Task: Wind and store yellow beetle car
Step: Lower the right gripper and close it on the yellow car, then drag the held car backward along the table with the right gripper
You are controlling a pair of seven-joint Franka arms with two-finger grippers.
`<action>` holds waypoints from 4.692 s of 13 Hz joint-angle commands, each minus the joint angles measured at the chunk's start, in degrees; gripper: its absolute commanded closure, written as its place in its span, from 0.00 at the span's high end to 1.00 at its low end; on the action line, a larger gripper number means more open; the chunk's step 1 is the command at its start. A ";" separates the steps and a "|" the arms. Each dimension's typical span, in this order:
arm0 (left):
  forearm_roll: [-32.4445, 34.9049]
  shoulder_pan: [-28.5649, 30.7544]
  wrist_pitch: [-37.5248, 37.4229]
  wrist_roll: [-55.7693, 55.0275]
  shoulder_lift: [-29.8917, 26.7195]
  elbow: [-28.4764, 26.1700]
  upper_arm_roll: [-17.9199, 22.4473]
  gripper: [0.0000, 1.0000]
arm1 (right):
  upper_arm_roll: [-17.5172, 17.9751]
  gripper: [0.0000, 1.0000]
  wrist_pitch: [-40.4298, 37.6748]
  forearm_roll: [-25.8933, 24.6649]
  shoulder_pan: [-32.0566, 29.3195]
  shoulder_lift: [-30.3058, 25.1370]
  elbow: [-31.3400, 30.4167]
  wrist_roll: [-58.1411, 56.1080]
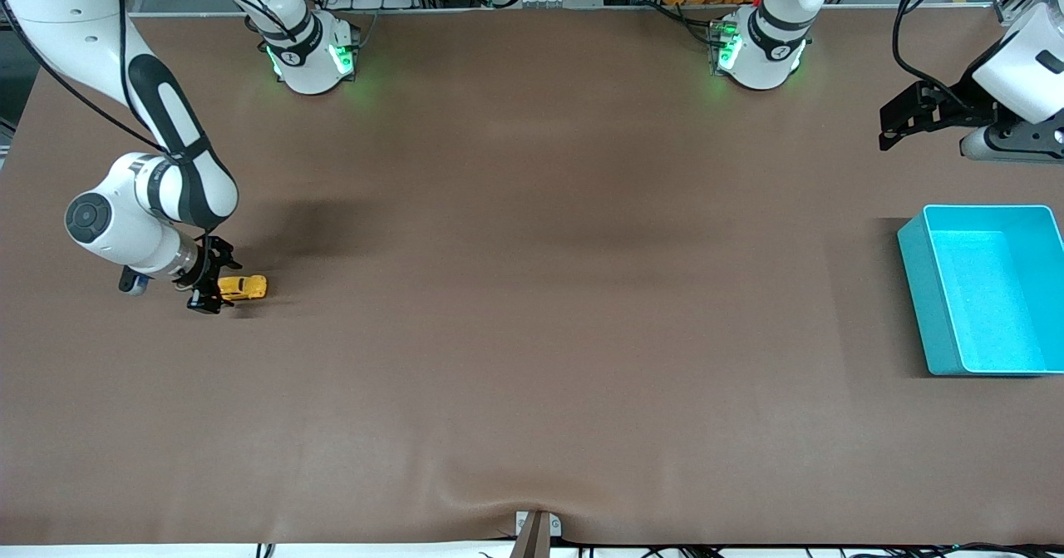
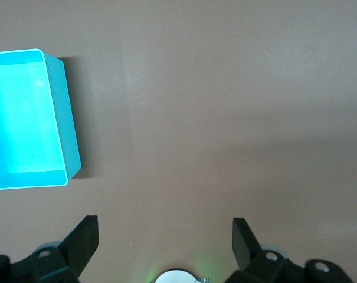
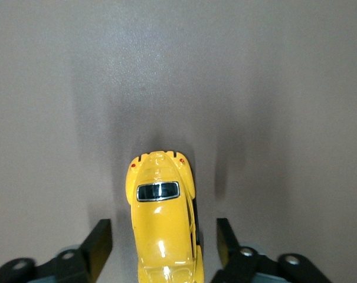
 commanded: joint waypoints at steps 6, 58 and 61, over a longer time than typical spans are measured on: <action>-0.30 0.35 -0.32 0.27 -0.30 0.60 -0.16 1.00 | -0.07 0.23 0.64 -0.50 0.28 0.63 0.09 0.37; -0.12 0.53 -0.23 0.44 -0.30 0.60 0.02 1.00 | -3.76 0.17 5.47 -10.26 -13.60 10.74 8.88 -10.52; -0.04 0.53 -0.23 0.44 -0.30 0.69 0.02 1.00 | -3.85 1.00 4.25 -10.26 -13.34 8.82 8.88 -13.94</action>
